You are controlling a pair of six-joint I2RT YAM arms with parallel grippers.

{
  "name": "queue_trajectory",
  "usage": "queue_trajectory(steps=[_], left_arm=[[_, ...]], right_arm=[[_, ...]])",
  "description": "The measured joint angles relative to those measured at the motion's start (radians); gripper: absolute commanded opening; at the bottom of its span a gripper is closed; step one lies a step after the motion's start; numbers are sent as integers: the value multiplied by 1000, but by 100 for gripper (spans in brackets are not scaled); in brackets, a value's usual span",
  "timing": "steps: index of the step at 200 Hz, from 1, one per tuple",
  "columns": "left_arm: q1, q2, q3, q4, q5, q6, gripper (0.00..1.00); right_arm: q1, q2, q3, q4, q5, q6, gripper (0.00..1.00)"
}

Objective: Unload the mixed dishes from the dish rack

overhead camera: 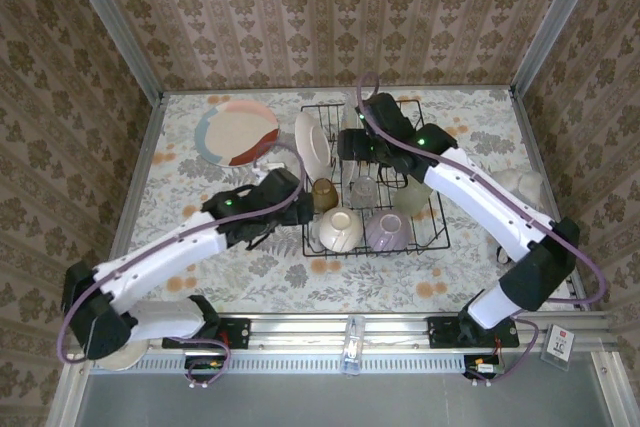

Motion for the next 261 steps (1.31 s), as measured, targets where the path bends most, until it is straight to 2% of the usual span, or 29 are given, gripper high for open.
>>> queue_trajectory(steps=[33, 66, 94, 123, 157, 198, 223, 261], left_arm=[[90, -257, -58, 55, -7, 166, 100], [216, -557, -206, 144, 76, 316, 100], [277, -699, -281, 186, 164, 393, 100], [286, -731, -341, 224, 273, 431, 100], [286, -727, -412, 299, 488, 463, 100], [286, -697, -417, 375, 731, 497, 100], [286, -684, -417, 397, 804, 512, 100], [299, -669, -417, 413, 852, 519, 100]], right_arm=[[4, 70, 57, -28, 67, -8, 66], [4, 126, 113, -54, 124, -15, 54], [8, 174, 162, -72, 161, -10, 51], [21, 220, 204, -87, 195, 0, 46], [26, 272, 245, -106, 218, 9, 38], [29, 303, 268, -129, 248, 27, 30], [34, 315, 270, -135, 266, 39, 25], [50, 322, 270, -145, 303, 69, 14]])
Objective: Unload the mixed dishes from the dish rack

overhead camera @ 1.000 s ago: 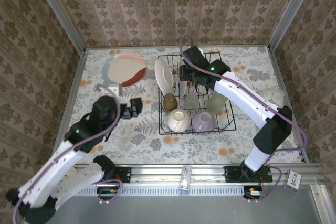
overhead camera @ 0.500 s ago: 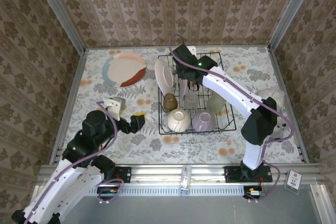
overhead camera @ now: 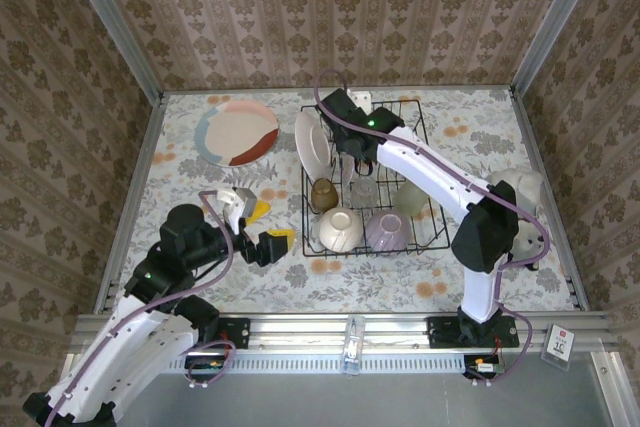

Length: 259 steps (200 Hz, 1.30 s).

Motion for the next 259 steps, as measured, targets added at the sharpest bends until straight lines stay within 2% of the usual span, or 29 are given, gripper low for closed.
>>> queue_trajectory(steps=[44, 111, 203, 235, 259], left_arm=[[6, 0, 0, 0, 14, 0, 100], [19, 7, 0, 0, 18, 0, 100], [25, 18, 0, 0, 17, 0, 100], [29, 21, 0, -1, 13, 0, 100], [41, 30, 0, 0, 10, -1, 100]], right_arm=[[32, 3, 0, -8, 80, 48, 0], [85, -44, -72, 18, 195, 71, 0], [93, -335, -167, 84, 278, -5, 0], [63, -477, -245, 97, 244, -33, 0], [-45, -611, -335, 107, 95, -36, 0]])
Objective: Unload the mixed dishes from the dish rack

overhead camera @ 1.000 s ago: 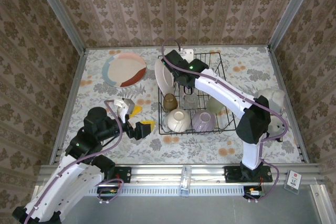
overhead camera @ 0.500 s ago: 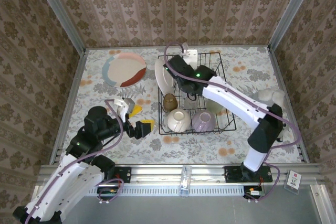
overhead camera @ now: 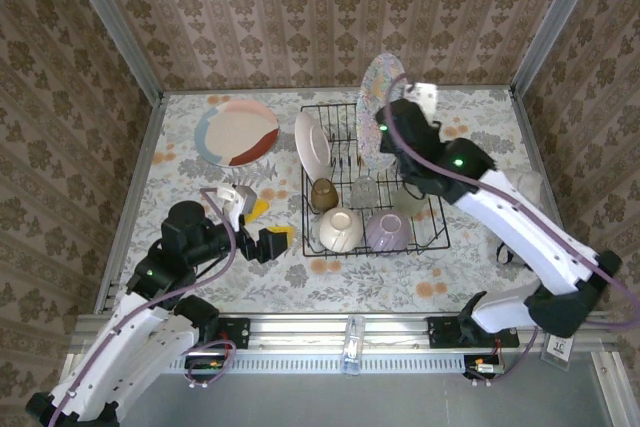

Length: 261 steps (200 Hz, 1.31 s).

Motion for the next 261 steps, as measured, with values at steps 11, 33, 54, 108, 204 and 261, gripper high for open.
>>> queue_trajectory(steps=[11, 33, 54, 108, 204, 261], left_arm=[[6, 3, 0, 3, 0, -4, 100], [18, 9, -5, 39, 4, -33, 100], [27, 29, -23, 100, 25, -83, 100], [51, 209, -39, 279, 140, -247, 100], [168, 458, 23, 569, 406, -530, 93], [187, 504, 58, 604, 455, -574, 85]], right_arm=[[-76, -66, -52, 9, -100, 0, 0], [-183, -163, -129, 16, -261, -7, 0], [-236, -222, -183, 21, -419, -21, 0], [-395, -325, -332, 63, -832, -32, 0], [-511, -369, -522, 293, -1319, 56, 0], [-514, -369, -572, 405, -1420, 114, 0]])
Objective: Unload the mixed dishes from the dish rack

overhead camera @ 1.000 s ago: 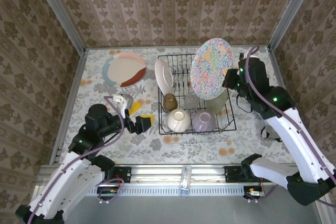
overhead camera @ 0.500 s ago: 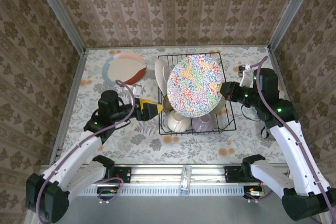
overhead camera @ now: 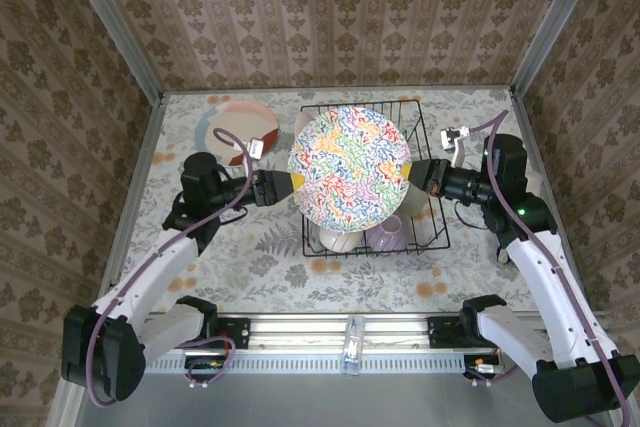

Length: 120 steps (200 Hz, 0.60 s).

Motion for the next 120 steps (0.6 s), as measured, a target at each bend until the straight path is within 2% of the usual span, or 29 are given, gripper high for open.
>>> queue_trajectory(steps=[37, 106, 120], left_arm=[[2, 30, 2, 44, 16, -41, 64], [7, 88, 5, 150, 32, -161, 1], [10, 87, 6, 153, 27, -187, 0]], right_arm=[[-2, 1, -12, 34, -21, 16, 0], [-3, 26, -21, 85, -43, 41, 0], [-5, 27, -25, 104, -47, 39, 0]])
